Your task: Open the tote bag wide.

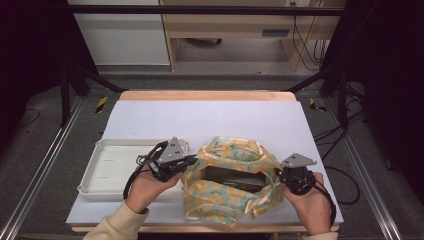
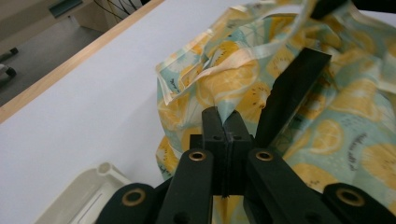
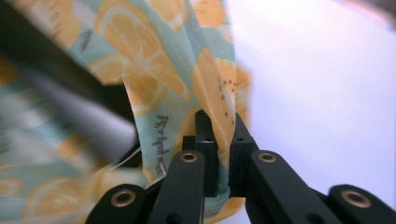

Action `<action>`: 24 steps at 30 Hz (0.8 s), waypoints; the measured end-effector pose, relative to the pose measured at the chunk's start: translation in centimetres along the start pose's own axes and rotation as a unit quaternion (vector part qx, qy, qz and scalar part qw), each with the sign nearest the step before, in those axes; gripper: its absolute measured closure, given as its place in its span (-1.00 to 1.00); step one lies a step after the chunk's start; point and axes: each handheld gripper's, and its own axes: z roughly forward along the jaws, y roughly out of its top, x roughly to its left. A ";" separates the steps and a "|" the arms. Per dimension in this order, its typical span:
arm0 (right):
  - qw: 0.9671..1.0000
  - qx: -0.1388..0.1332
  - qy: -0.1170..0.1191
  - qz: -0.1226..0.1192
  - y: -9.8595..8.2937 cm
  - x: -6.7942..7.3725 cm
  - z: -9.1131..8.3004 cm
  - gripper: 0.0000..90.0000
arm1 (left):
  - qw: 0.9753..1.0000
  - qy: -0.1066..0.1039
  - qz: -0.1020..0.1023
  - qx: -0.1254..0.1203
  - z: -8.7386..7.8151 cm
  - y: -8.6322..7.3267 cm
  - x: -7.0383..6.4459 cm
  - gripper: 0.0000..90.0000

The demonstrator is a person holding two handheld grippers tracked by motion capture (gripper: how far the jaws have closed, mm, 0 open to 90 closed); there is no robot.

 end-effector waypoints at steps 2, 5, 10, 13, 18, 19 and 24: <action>1.000 -0.009 -0.021 -0.006 0.6 -0.5 0.2 0.98 | 1.000 -0.005 0.008 0.009 0.3 0.0 -0.3 1.00; 0.999 -0.015 -0.033 -0.008 1.2 -0.9 0.7 0.98 | 1.000 -0.006 0.012 0.015 0.5 0.0 -0.4 1.00; 1.000 -0.008 -0.013 -0.010 1.4 -0.7 1.7 0.74 | 1.000 0.005 0.001 0.012 0.7 -0.3 0.1 1.00; 1.000 -0.015 -0.009 -0.007 1.2 -0.5 1.3 0.46 | 1.000 0.008 0.001 0.012 1.1 -0.2 0.3 1.00; 0.999 -0.041 -0.005 -0.001 1.3 0.0 -0.7 -0.14 | 1.000 0.019 0.001 0.005 2.0 1.2 1.3 1.00; 0.999 -0.041 -0.005 -0.001 1.3 0.0 -0.7 -0.14 | 1.000 0.019 0.001 0.005 2.0 1.2 1.3 1.00; 0.999 -0.050 0.005 -0.007 1.9 1.3 -1.0 -0.46 | 0.999 0.044 -0.009 -0.021 1.6 3.4 2.7 1.00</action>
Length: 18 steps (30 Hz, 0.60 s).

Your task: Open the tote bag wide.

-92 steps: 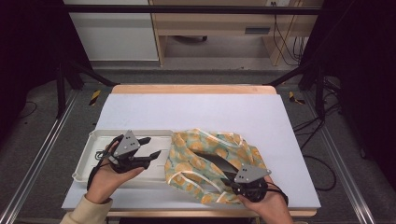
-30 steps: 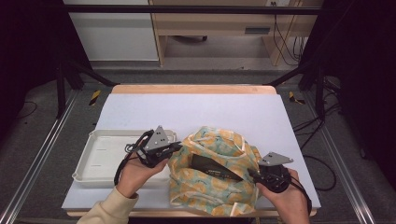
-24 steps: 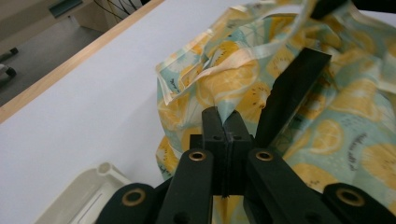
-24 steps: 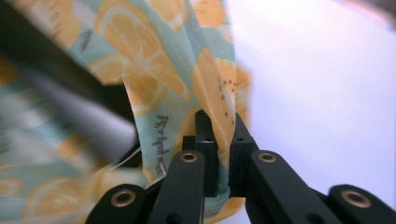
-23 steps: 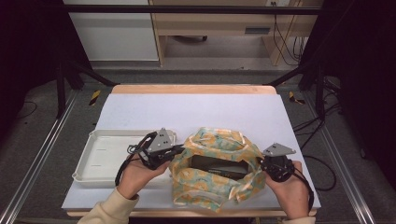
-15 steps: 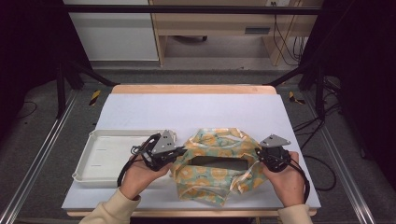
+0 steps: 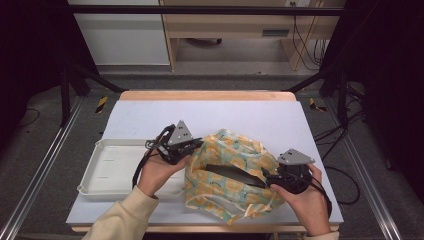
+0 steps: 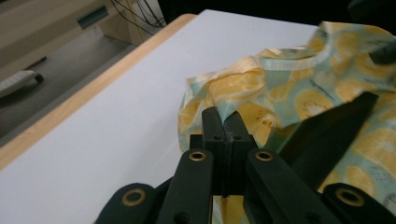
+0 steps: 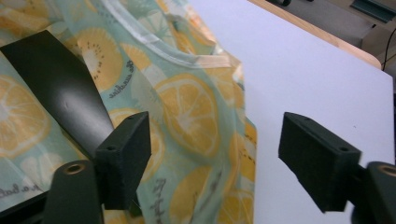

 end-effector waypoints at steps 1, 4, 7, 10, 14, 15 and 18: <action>1.000 0.000 0.000 0.000 0.0 0.0 0.0 -0.46 | 1.000 0.000 0.000 0.000 0.0 0.0 0.0 1.00; 1.000 0.001 0.000 -0.008 0.4 0.9 0.7 -0.56 | 1.000 0.007 -0.003 -0.007 -0.2 0.9 0.5 1.00; 1.000 0.011 0.005 -0.015 0.7 1.8 1.5 -0.58 | 1.000 0.016 -0.001 -0.012 -0.3 1.5 0.8 1.00; 0.999 0.030 -0.005 -0.039 0.5 2.1 2.0 0.10 | 1.000 0.018 -0.002 -0.012 -0.4 1.6 1.0 1.00; 0.999 0.016 -0.018 -0.022 0.2 0.5 2.1 0.75 | 1.000 0.021 0.017 0.013 0.5 0.9 0.6 1.00; 1.000 0.013 -0.019 -0.020 0.1 0.2 2.2 0.81 | 1.000 0.021 0.017 0.013 0.5 0.9 0.6 1.00; 1.000 0.015 -0.016 -0.015 -0.4 -0.9 3.2 0.87 | 0.998 0.026 0.035 0.051 2.3 -0.3 0.3 1.00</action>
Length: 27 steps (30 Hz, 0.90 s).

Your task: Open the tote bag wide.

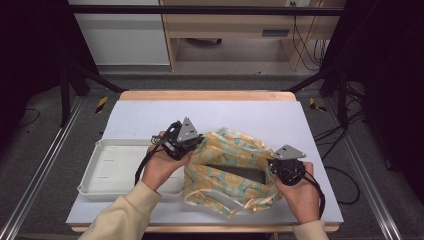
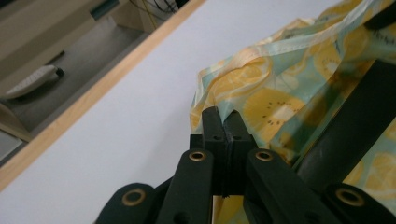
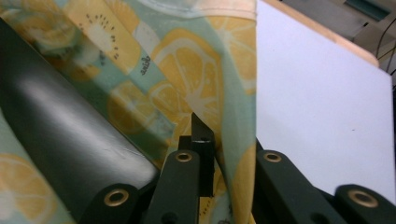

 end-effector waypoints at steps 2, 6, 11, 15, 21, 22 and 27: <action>1.000 0.002 0.001 -0.002 -0.1 -0.2 0.3 0.87 | 1.000 0.001 0.002 0.009 0.7 -0.4 0.0 1.00; 1.000 0.008 0.015 0.009 -1.0 -1.0 2.1 0.88 | 0.999 -0.007 -0.004 0.039 2.7 -1.5 -0.1 1.00; 0.999 0.025 0.037 0.030 -2.3 -1.9 4.1 0.82 | 0.997 -0.017 -0.007 0.070 4.7 -2.6 -0.2 1.00; 0.998 0.029 0.040 0.033 -2.7 -2.1 4.5 0.68 | 0.996 -0.019 -0.008 0.084 5.5 -3.1 -0.3 1.00; 0.999 -0.001 0.025 0.048 -2.1 -2.0 2.6 0.02 | 0.996 -0.017 -0.013 0.087 5.6 -3.5 -0.3 1.00; 0.999 -0.007 0.025 0.047 -1.9 -1.9 2.1 -0.02 | 0.996 -0.019 -0.016 0.085 5.6 -3.5 -0.3 1.00; 0.998 -0.034 0.032 0.031 -1.1 -1.4 0.0 -0.19 | 0.996 -0.018 -0.015 0.086 5.4 -3.5 -0.3 1.00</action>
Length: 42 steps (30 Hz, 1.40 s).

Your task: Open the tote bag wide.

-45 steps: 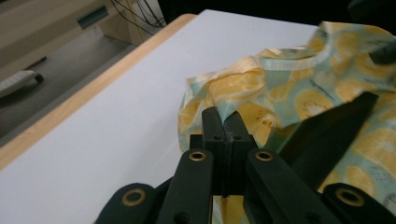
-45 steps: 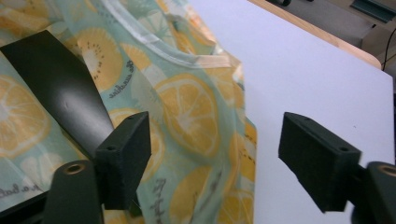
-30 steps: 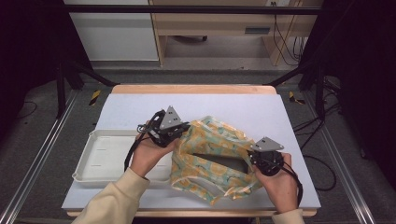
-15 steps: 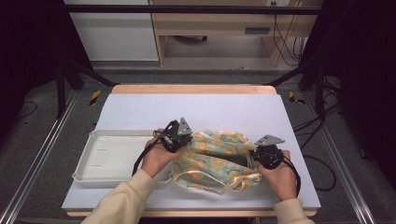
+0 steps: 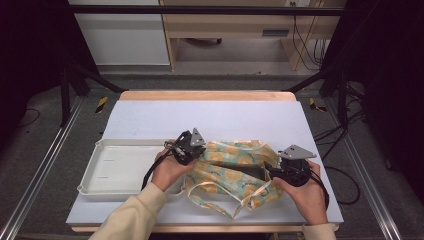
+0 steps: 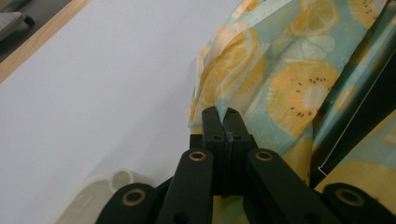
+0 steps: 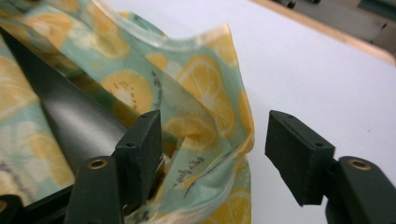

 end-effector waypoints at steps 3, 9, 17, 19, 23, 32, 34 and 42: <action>1.000 -0.019 -0.005 -0.002 0.5 0.0 -0.9 -0.14 | 1.000 -0.003 0.001 -0.004 -0.3 0.0 -0.2 1.00; 1.000 -0.024 -0.010 -0.015 0.2 -0.1 -0.6 0.69 | 1.000 -0.005 0.006 0.000 -0.5 0.0 -0.5 1.00; 1.000 0.016 0.006 -0.007 -1.5 -0.6 1.3 1.00 | 1.000 -0.008 0.002 0.017 0.3 -0.4 -0.4 1.00; 1.000 0.022 0.006 -0.008 -1.7 -0.7 1.5 1.00 | 1.000 -0.009 0.002 0.021 0.4 -0.4 -0.4 1.00; 0.999 0.050 0.017 -0.006 -2.5 -0.9 2.7 1.00 | 0.999 -0.017 0.003 0.034 0.8 -0.6 -0.5 1.00; 0.997 0.077 0.025 -0.001 -3.2 -1.1 3.8 1.00 | 0.998 -0.024 0.010 0.056 1.2 -0.7 -0.8 1.00; 0.997 0.077 0.025 0.000 -3.3 -1.1 4.0 1.00 | 0.998 -0.028 0.011 0.060 1.4 -0.8 -0.7 1.00; 0.997 0.077 0.028 0.000 -3.4 -1.2 4.4 1.00 | 0.997 -0.034 0.010 0.075 1.6 -1.1 -0.7 1.00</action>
